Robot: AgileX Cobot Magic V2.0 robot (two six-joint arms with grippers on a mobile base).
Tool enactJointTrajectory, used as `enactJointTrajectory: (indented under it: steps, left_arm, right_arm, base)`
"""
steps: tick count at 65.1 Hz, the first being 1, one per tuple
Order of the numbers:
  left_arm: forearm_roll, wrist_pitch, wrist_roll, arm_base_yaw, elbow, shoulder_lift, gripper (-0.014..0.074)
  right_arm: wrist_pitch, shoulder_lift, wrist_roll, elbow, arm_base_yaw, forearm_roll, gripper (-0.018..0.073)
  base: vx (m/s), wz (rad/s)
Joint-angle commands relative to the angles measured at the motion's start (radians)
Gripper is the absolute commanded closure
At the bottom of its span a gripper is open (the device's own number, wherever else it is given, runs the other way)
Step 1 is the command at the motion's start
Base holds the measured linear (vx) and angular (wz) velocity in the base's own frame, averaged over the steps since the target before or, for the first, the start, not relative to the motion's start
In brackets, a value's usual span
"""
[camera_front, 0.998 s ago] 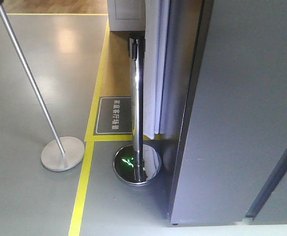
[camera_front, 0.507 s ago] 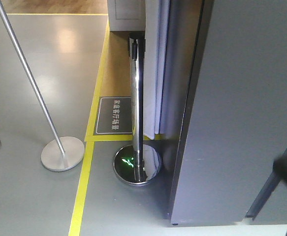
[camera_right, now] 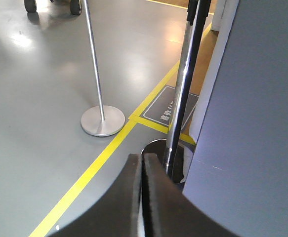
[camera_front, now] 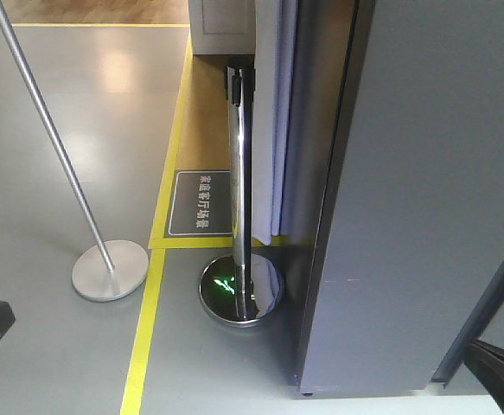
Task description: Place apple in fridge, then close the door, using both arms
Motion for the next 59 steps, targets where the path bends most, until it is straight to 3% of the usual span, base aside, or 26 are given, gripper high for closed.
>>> enactJointTrajectory:
  steps: [1, 59]
  left_arm:
    - [-0.047, 0.001, -0.013, 0.002, -0.029, 0.004, 0.0604]
    - [-0.051, -0.013, -0.013, 0.002, -0.029, 0.004, 0.0604]
  right_arm:
    - [-0.03, 0.007, -0.009, -0.024, -0.002, 0.043, 0.0562]
    - [-0.03, 0.007, -0.009, -0.024, -0.002, 0.043, 0.0562]
  base:
    - [0.0, 0.0]
    - [0.0, 0.0]
